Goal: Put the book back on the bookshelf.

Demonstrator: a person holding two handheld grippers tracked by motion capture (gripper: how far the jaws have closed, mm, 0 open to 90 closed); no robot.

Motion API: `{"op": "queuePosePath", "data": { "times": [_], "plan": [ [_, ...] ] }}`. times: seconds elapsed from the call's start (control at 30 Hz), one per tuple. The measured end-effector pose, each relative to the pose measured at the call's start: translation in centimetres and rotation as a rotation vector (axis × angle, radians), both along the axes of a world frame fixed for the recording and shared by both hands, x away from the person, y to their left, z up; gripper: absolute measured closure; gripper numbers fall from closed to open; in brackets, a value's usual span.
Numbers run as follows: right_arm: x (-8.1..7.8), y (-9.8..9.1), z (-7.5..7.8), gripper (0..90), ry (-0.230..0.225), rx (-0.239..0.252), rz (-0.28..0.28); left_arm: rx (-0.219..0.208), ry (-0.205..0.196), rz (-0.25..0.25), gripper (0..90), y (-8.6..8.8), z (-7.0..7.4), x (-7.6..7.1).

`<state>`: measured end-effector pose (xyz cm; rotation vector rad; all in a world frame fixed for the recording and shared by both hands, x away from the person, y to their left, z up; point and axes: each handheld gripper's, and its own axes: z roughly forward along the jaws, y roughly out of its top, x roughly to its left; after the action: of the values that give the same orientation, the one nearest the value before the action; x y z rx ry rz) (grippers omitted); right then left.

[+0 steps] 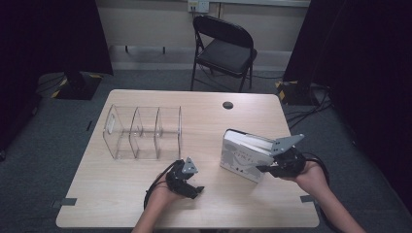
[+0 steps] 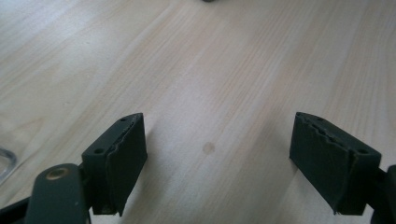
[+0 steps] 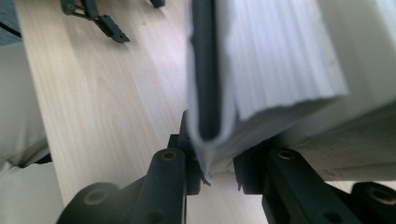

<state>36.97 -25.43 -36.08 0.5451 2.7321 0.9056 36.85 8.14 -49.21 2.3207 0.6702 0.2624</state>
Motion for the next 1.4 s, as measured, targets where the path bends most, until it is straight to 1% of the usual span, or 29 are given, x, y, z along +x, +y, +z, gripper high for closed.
{"op": "queuePosePath", "data": {
  "times": [0.13,0.17,0.2,0.23,0.27,0.3,0.37,0.4,0.47,0.5,0.53,0.6,0.63,0.67,0.7,0.73,0.8,0.9,1.0,1.07,1.2,1.27,1.3,1.4],
  "plan": [
    [-0.5,-0.1,0.0,75.4,0.01,0.013,0.037,-0.003,0.005,0.002,17.5,-0.1,0.0,0.0],
    [-0.5,-0.1,0.0,75.3,0.006,0.015,0.059,-0.008,0.005,0.005,17.3,-0.1,-0.1,-0.1],
    [-0.7,0.0,0.0,75.3,0.012,0.013,0.063,-0.008,0.003,0.0,17.0,-0.1,-0.1,0.0],
    [-0.8,0.1,0.0,75.3,0.007,0.017,0.074,-0.009,0.001,-0.002,17.0,0.0,-0.1,0.0],
    [-0.9,0.1,0.0,75.2,0.006,0.018,0.083,-0.025,-0.004,0.002,16.8,-0.1,-0.2,-0.1],
    [-1.0,0.1,-0.1,75.2,0.006,0.021,0.094,-0.023,-0.005,-0.003,15.7,0.0,-0.3,0.0],
    [-1.1,0.1,-0.1,75.2,0.004,0.022,0.096,-0.024,-0.007,-0.003,14.9,0.1,-0.3,0.0],
    [-1.1,0.1,-0.1,75.1,0.006,0.022,0.095,-0.032,-0.009,0.001,14.4,0.0,-0.4,-0.1],
    [-0.9,0.1,-0.1,75.1,0.017,0.025,0.083,-0.031,-0.014,0.0,12.6,0.0,-0.5,-0.1],
    [-0.7,0.1,-0.1,75.1,0.021,0.027,0.086,-0.054,-0.016,0.008,10.9,-0.1,-0.7,-0.2],
    [-0.6,0.0,0.0,75.1,0.027,0.029,0.085,-0.044,-0.018,0.01,9.1,0.0,-0.7,-0.2],
    [-0.4,0.0,0.0,75.1,0.039,0.029,0.079,-0.039,-0.019,0.016,6.8,-0.1,-0.7,-0.1],
    [-0.2,-0.1,0.0,75.0,0.046,0.03,0.078,-0.051,-0.021,0.023,5.2,-0.1,-0.8,-0.1],
    [-0.1,-0.1,0.0,75.0,0.049,0.031,0.079,-0.039,-0.017,0.027,3.6,-0.1,-0.8,-0.1],
    [0.1,-0.2,0.0,75.0,0.053,0.031,0.083,-0.053,-0.018,0.035,1.2,-0.2,-1.0,-0.1],
    [0.1,-0.2,0.0,75.0,0.058,0.03,0.076,-0.053,-0.019,0.037,0.0,-0.3,-1.0,-0.1],
    [0.3,-0.2,0.1,75.0,0.061,0.028,0.08,-0.053,-0.02,0.038,0.0,-0.3,-1.0,-0.1],
    [0.3,-0.2,0.1,74.9,0.066,0.026,0.078,-0.052,-0.02,0.053,0.0,-0.3,-1.0,-0.2],
    [0.3,-0.2,0.1,75.0,0.062,0.028,0.093,-0.042,-0.022,0.068,0.0,-0.4,-1.0,-0.4],
    [0.4,-0.3,0.0,75.1,0.062,0.033,0.104,-0.044,-0.022,0.07,0.0,-0.4,-1.0,-0.4],
    [0.1,-0.2,0.0,75.2,0.049,0.03,0.126,-0.049,-0.023,0.069,0.0,-0.4,-1.0,-0.4],
    [-0.1,-0.2,-0.1,75.2,0.047,0.038,0.127,-0.05,-0.022,0.069,0.0,-0.4,-1.0,-0.4],
    [-0.2,-0.2,-0.1,75.2,0.054,0.049,0.12,-0.049,-0.022,0.068,0.0,-0.4,-1.0,-0.4],
    [-0.6,0.0,-0.2,75.2,0.053,0.055,0.144,-0.04,-0.019,0.065,0.0,-0.4,-0.9,-0.3]
  ]
}}
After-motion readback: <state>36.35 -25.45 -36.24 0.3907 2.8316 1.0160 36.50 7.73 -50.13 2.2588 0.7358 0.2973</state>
